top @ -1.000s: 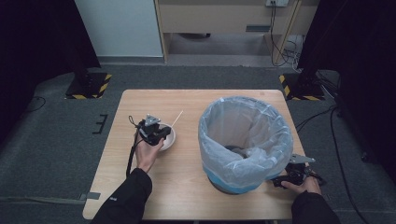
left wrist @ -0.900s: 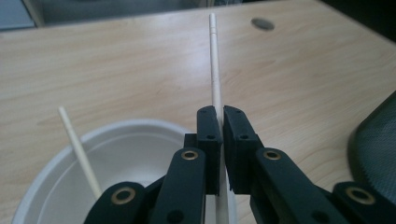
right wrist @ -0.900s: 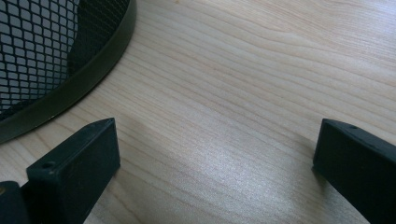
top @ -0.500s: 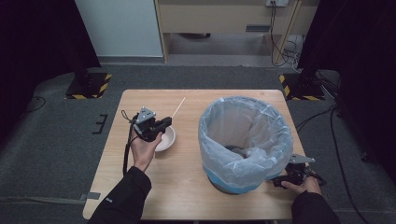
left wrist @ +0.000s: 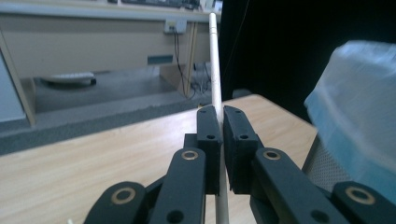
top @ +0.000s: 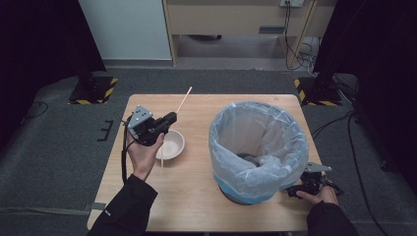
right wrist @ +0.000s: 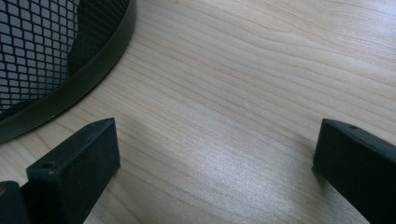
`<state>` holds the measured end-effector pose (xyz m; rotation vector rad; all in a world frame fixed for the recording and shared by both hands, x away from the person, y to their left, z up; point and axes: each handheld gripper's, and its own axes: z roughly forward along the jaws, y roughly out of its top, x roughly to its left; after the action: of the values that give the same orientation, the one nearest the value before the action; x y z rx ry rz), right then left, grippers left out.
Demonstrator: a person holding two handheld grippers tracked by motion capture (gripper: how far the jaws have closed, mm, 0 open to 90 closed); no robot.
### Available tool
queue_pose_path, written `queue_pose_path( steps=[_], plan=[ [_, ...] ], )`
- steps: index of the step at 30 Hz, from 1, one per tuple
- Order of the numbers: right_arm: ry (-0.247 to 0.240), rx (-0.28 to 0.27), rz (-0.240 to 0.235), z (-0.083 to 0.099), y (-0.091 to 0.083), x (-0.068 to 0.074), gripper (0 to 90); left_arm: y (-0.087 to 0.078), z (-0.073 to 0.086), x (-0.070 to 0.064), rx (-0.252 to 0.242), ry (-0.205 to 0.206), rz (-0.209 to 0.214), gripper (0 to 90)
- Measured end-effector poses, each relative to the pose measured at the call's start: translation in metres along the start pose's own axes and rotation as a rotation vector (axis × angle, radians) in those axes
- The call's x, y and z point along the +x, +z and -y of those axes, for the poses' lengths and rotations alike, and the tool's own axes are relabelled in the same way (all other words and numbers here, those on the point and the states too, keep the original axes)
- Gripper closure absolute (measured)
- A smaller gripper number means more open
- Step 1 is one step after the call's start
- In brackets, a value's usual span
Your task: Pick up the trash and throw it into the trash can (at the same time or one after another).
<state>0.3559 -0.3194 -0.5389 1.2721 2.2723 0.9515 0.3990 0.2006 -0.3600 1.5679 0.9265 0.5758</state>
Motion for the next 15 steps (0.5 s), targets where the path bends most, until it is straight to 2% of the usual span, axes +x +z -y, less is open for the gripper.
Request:
queue_pose_path(
  steps=[2,6,15],
  plan=[
    [0.000,0.000,0.000,0.000,0.000,0.000,0.8,-0.002,-0.003,-0.001,-0.011,-0.003,0.008,85.4],
    [-0.002,-0.001,0.000,0.000,0.000,0.000,0.8,-0.015,-0.016,-0.004,-0.072,0.000,0.020,85.3],
    [-0.001,0.000,0.001,0.000,0.000,0.000,0.8,-0.033,-0.032,-0.011,-0.148,0.011,0.046,85.4]
  ],
)
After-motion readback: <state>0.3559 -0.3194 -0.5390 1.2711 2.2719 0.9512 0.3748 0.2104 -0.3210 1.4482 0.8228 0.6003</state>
